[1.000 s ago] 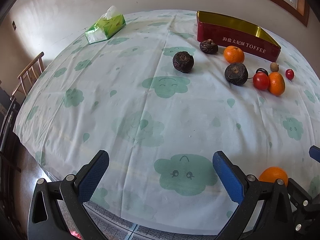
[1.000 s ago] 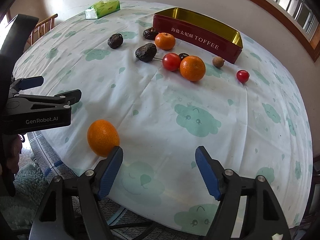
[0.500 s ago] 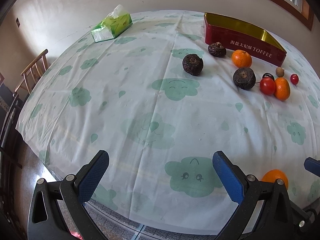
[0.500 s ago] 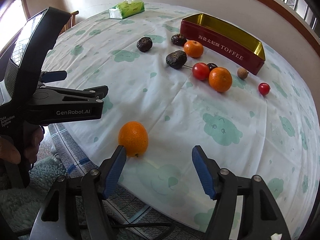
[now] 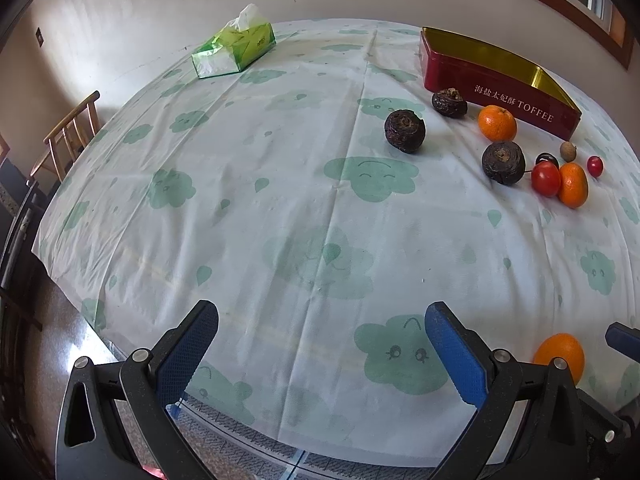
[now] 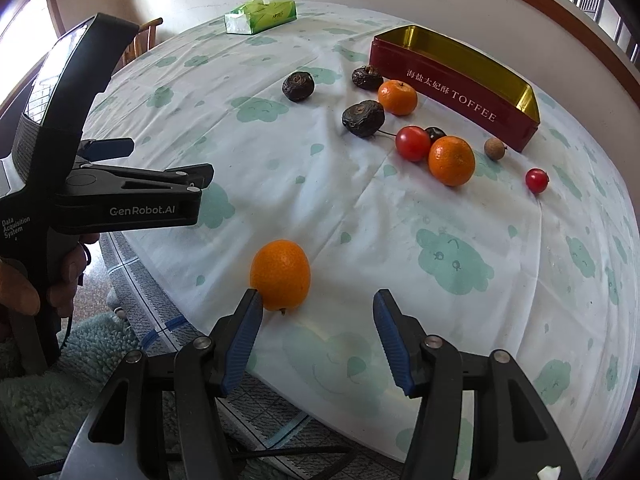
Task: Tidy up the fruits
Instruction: 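Move the right tool toward the mandarin orange while the left tool approaches the fruits, then close the right tool around the mandarin orange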
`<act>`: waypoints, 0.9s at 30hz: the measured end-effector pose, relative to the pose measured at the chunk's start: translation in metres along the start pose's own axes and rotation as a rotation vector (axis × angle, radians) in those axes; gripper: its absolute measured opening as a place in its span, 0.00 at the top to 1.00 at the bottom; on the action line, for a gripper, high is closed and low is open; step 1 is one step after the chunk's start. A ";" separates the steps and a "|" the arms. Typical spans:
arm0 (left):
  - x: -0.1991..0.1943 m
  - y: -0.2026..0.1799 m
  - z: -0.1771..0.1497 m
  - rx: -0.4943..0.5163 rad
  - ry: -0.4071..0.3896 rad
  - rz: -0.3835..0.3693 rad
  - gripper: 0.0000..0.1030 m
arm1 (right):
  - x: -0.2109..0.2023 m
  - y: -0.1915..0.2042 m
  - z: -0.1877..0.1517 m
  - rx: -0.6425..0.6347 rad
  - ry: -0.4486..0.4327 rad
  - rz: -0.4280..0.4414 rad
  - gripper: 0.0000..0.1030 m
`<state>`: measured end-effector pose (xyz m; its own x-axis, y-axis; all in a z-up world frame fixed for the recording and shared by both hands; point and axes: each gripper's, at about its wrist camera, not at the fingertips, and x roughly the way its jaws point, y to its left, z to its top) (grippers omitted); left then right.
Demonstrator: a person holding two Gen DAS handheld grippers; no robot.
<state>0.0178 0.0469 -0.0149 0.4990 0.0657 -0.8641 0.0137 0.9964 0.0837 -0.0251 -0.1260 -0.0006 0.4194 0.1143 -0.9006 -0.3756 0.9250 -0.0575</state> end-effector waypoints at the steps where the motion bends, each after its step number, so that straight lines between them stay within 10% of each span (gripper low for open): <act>1: 0.000 0.001 0.000 0.002 0.001 -0.001 0.01 | 0.000 0.001 0.000 -0.004 0.000 -0.001 0.47; 17: -0.004 0.021 0.002 0.041 -0.030 -0.029 0.01 | 0.012 0.008 0.009 -0.016 0.037 0.003 0.47; 27: 0.003 0.005 0.001 0.070 -0.015 -0.042 0.01 | 0.027 0.006 0.013 0.012 0.063 0.041 0.69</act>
<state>0.0203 0.0516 -0.0161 0.5095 0.0229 -0.8602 0.0949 0.9921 0.0826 -0.0057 -0.1123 -0.0193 0.3508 0.1293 -0.9275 -0.3810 0.9245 -0.0152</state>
